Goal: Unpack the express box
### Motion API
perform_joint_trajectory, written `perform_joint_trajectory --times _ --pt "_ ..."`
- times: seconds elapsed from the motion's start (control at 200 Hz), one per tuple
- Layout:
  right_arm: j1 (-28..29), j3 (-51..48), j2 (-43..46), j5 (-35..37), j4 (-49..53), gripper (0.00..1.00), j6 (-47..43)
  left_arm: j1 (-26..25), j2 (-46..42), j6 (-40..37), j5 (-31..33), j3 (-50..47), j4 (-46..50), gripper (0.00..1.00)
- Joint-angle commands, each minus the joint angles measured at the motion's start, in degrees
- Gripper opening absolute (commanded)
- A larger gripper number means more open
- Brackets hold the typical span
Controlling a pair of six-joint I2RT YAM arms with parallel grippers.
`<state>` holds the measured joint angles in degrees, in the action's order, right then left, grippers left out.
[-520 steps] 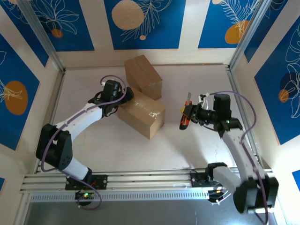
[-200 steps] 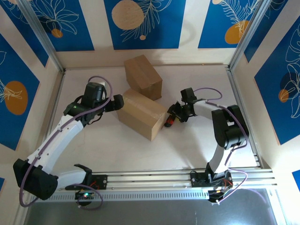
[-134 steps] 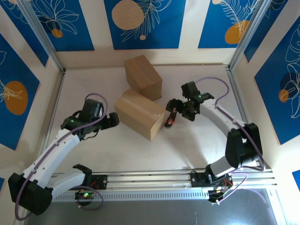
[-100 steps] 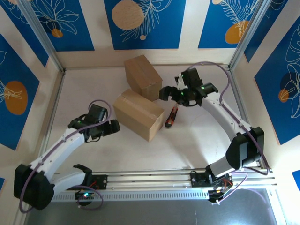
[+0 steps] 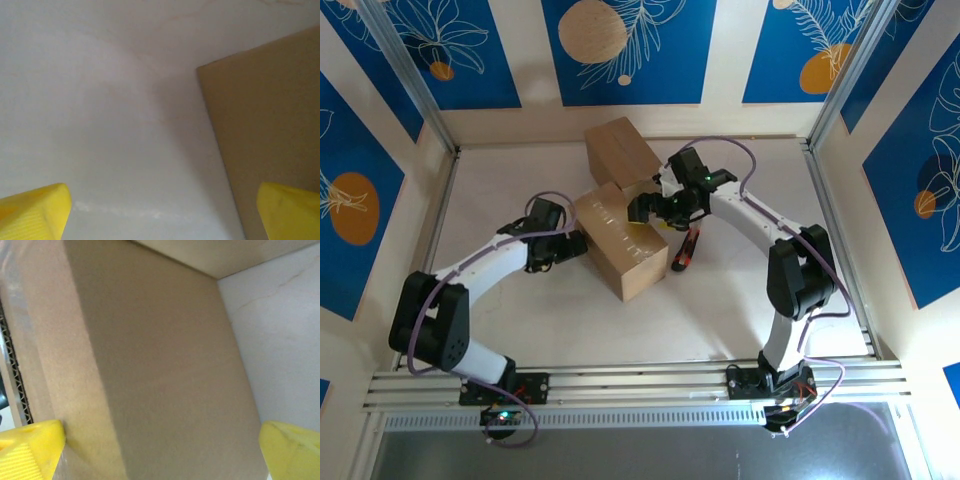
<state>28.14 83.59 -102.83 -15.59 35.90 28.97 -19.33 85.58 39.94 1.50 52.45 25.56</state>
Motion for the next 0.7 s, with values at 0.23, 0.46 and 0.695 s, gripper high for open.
perform_joint_trajectory --times 0.23,0.46,0.695 --pt "8.7 -11.7 7.4 4.8 -6.8 0.98 13.1 2.9 1.8 -4.4 -4.1 5.1 -3.0 0.98" --pt "9.0 -15.0 7.7 7.7 -9.5 1.00 17.5 3.4 -3.3 -9.2 -1.4 7.5 4.6 1.00" --pt "9.3 -18.8 9.4 7.3 -16.0 0.99 22.0 3.4 -8.6 -10.8 -4.6 8.4 9.7 1.00"
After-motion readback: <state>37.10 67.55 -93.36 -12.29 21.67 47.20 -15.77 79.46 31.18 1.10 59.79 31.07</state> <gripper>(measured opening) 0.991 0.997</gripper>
